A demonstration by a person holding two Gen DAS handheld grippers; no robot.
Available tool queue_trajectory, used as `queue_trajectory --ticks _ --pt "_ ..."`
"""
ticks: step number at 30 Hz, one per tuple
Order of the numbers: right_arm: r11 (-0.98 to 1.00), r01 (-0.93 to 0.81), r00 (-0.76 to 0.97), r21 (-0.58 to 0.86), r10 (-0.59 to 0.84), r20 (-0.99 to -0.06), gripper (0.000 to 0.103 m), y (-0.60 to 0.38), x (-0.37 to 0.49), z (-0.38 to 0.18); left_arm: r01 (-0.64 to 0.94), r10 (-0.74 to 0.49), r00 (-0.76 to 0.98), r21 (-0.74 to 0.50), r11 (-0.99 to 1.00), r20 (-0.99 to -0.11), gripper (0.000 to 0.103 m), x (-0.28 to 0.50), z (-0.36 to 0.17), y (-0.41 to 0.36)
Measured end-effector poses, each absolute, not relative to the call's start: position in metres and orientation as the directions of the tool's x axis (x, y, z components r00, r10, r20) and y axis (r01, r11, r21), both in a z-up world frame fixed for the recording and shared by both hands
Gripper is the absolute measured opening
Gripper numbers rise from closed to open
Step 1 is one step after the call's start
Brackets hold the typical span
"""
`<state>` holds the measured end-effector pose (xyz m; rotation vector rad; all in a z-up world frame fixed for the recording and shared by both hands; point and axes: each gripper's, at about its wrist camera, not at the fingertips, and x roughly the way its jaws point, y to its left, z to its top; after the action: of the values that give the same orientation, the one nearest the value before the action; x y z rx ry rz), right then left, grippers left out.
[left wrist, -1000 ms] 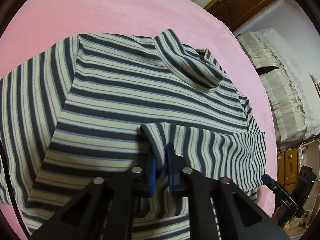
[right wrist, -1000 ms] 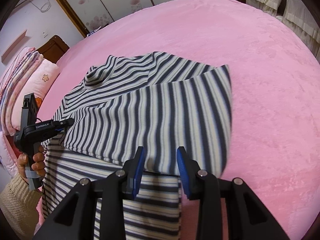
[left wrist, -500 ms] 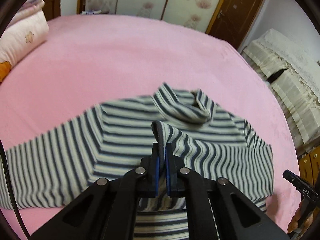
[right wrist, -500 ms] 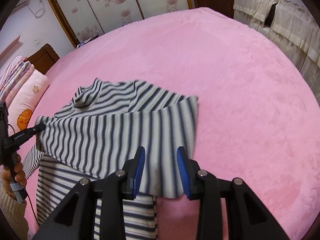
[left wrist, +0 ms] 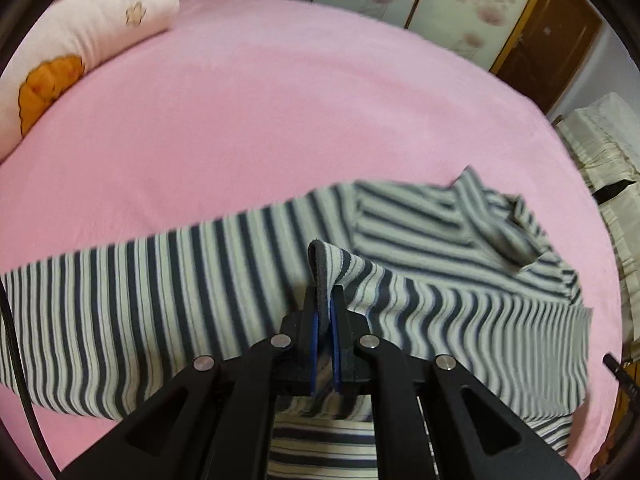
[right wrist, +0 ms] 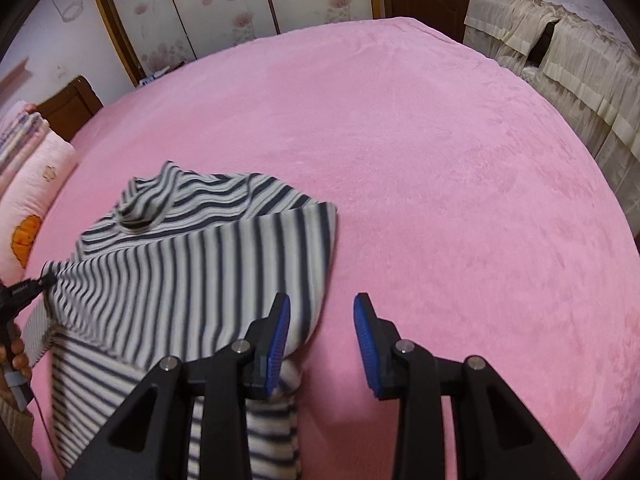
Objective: Fold small clothes
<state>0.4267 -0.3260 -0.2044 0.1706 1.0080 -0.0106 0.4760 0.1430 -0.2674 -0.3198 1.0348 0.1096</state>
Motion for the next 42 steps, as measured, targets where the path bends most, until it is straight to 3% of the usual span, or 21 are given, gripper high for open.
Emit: queue_trajectory --ticks 5,17,18,19,20,24,35,38,42 --pt "0.981 0.112 0.495 0.157 0.082 -0.865 0.033 -0.334 0.459 -0.221 -0.246 -0.080 0.488 -0.224 0.943 -0.869 0.003 0.472 -0.285 0.148" --pt "0.968 0.124 0.443 0.219 0.143 -0.885 0.033 -0.345 0.519 -0.250 -0.227 -0.129 0.511 -0.278 0.934 -0.850 0.003 0.440 -0.264 0.151" --pt "0.970 0.112 0.443 0.217 0.146 -0.885 0.030 -0.344 0.520 -0.251 -0.231 -0.132 0.510 -0.283 0.931 -0.850 0.003 0.438 -0.264 0.152" --pt "0.975 0.090 0.447 0.201 0.141 -0.883 0.013 -0.339 0.520 -0.250 -0.231 -0.132 0.513 -0.284 0.931 -0.849 0.003 0.439 -0.264 0.152" --pt "0.982 0.071 0.452 0.176 0.126 -0.883 0.006 -0.335 0.520 -0.249 -0.231 -0.125 0.517 -0.279 0.932 -0.847 0.003 0.439 -0.263 0.152" --pt "0.999 0.024 0.517 0.039 0.021 -0.856 0.005 -0.317 0.515 -0.235 -0.251 -0.104 0.532 -0.274 0.928 -0.840 0.004 0.449 -0.260 0.152" --pt "0.993 0.035 0.587 -0.116 -0.114 -0.801 0.005 -0.297 0.517 -0.230 -0.320 -0.014 0.519 -0.210 0.924 -0.855 0.005 0.461 -0.274 0.154" --pt "0.995 0.052 0.518 -0.085 -0.100 -0.850 0.007 -0.299 0.521 -0.240 -0.337 -0.061 0.466 -0.241 0.910 -0.883 0.012 0.463 -0.288 0.164" --pt "0.995 0.066 0.531 -0.076 -0.100 -0.842 0.035 -0.309 0.502 -0.227 -0.361 -0.103 0.461 -0.292 0.886 -0.882 0.022 0.455 -0.284 0.183"
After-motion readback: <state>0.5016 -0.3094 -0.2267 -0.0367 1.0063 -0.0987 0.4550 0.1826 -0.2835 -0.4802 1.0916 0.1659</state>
